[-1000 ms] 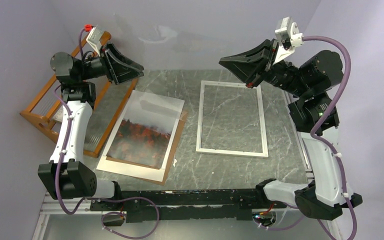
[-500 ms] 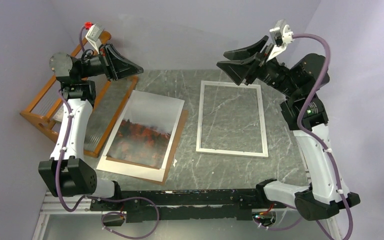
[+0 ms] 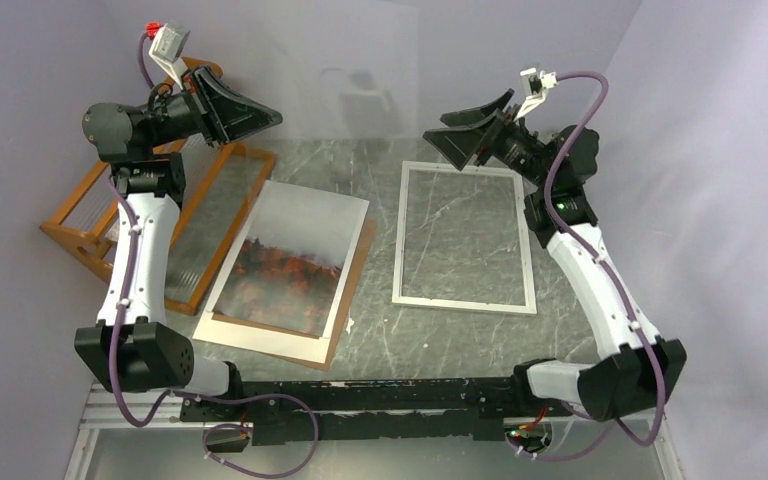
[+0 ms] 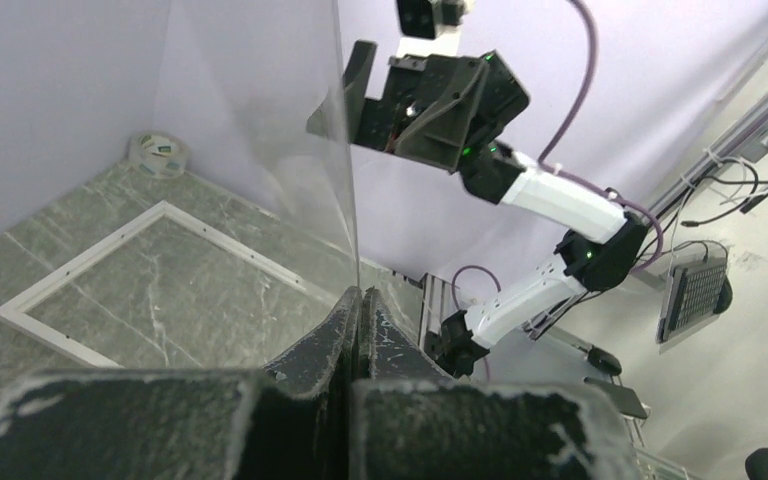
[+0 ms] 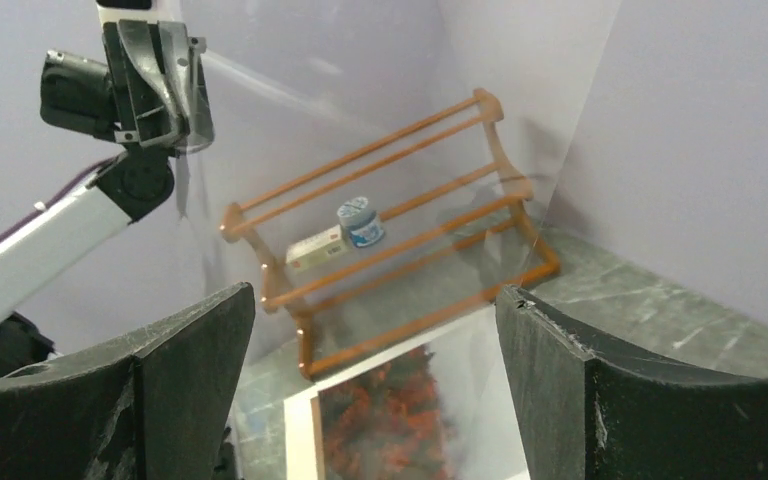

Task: Put the photo into the frame
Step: Pick up the photo frame item at the center of the board.

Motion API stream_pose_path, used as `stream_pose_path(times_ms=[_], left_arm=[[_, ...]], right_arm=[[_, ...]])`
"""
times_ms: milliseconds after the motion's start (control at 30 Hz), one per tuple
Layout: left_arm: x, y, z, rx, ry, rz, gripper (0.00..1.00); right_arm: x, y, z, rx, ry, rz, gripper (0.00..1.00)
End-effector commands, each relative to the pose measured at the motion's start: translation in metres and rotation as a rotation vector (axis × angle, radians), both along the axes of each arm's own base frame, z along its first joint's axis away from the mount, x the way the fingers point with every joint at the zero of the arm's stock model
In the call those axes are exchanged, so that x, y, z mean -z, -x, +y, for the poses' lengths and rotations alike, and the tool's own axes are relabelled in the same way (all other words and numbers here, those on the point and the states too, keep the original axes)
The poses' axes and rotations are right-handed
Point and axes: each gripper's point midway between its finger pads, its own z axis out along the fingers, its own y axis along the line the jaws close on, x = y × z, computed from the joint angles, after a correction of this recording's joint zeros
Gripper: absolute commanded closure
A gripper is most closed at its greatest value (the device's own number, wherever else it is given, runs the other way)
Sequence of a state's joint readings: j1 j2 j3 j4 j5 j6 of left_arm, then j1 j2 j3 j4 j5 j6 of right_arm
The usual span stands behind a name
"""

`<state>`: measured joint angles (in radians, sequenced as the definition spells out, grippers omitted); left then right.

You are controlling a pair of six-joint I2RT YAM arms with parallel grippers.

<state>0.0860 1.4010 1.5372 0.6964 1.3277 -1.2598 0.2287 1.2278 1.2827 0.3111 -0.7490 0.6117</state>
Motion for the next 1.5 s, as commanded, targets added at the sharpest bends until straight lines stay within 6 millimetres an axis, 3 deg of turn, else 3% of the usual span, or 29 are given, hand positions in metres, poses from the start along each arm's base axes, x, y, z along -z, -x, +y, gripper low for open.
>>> stream_pose_path(times_ms=[0,233,433,633,900,1100,1267,1400,1467], left_arm=[[-0.035,0.010,0.001,-0.042,0.067,-0.056,0.98],[-0.059,0.005,0.004,-0.080,0.183,0.002,0.97],[-0.068,0.004,0.005,-0.059,0.231,0.036,0.97],[-0.073,0.007,0.005,-0.054,0.243,0.054,0.98],[-0.082,0.011,0.005,-0.028,0.258,0.077,0.97],[-0.083,0.012,0.004,-0.039,0.249,0.077,0.97],[-0.082,0.012,0.004,-0.046,0.240,0.085,0.97],[-0.076,0.008,0.004,-0.044,0.238,0.114,0.98],[-0.075,0.007,0.004,-0.039,0.230,0.120,0.97]], right_arm=[[-0.038,0.025,0.006,-0.164,-0.146,-0.102,0.06],[-0.025,0.012,0.012,-0.260,-0.304,0.056,0.06],[-0.008,-0.012,0.036,-0.316,-0.404,0.237,0.05],[0.000,-0.031,0.037,-0.286,-0.458,0.272,0.05],[-0.011,-0.026,0.034,-0.408,-0.564,0.206,0.05],[-0.008,-0.039,0.035,-0.334,-0.541,0.227,0.05],[-0.023,-0.027,0.035,-0.405,-0.557,0.204,0.06],[-0.037,-0.010,0.034,-0.490,-0.555,0.172,0.13],[-0.043,-0.004,0.035,-0.528,-0.550,0.160,0.22]])
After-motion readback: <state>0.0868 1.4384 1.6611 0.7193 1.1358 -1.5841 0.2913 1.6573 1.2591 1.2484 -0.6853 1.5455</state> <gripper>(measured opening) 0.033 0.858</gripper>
